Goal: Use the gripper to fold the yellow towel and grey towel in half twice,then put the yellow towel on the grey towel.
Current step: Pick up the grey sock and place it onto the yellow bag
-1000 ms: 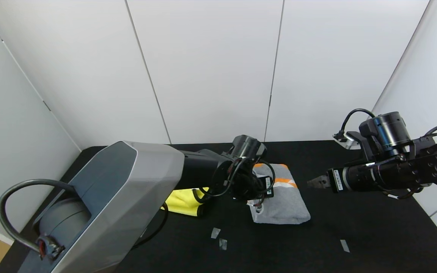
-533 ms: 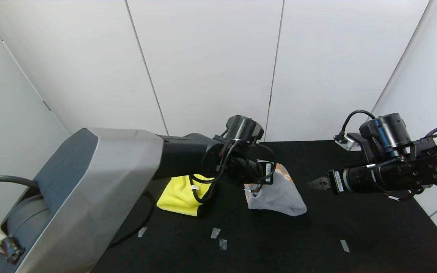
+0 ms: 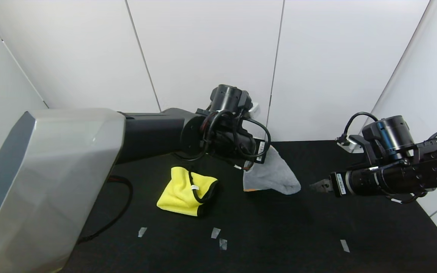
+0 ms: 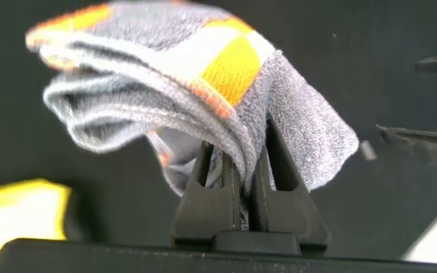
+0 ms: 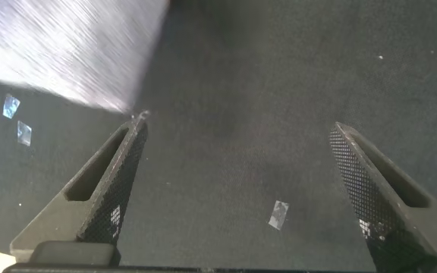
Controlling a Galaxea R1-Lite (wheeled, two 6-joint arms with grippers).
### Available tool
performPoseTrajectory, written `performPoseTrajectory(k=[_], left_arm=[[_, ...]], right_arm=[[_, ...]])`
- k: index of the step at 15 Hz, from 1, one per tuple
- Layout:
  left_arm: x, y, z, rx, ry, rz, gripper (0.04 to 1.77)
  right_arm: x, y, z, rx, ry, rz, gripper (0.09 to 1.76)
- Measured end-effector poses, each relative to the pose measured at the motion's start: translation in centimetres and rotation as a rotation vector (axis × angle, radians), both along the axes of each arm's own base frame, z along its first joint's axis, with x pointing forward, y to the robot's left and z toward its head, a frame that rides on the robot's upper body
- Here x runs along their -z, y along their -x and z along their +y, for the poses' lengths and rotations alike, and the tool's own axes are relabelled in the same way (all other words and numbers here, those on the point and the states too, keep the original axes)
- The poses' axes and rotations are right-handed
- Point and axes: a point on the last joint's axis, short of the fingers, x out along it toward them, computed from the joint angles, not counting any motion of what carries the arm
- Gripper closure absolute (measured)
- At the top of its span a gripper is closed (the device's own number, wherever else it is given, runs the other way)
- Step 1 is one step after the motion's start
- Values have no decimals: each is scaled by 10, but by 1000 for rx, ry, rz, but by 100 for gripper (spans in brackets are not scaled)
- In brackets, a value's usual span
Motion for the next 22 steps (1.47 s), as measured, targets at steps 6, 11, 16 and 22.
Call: performPoseTrajectory(k=[6, 11, 16, 22], left_arm=[[-26, -1, 21, 64, -93, -176, 162], [-48, -2, 42, 82, -152, -291, 162], [-66, -3, 68, 98, -220, -382, 162], [-69, -3, 100, 63, -276, -316, 162]], right_arm=[[7, 3, 2, -8, 1, 5, 14], [10, 5, 3, -13, 5, 18, 14], [12, 7, 4, -18, 6, 23, 14], [15, 9, 7, -27, 12, 36, 14]])
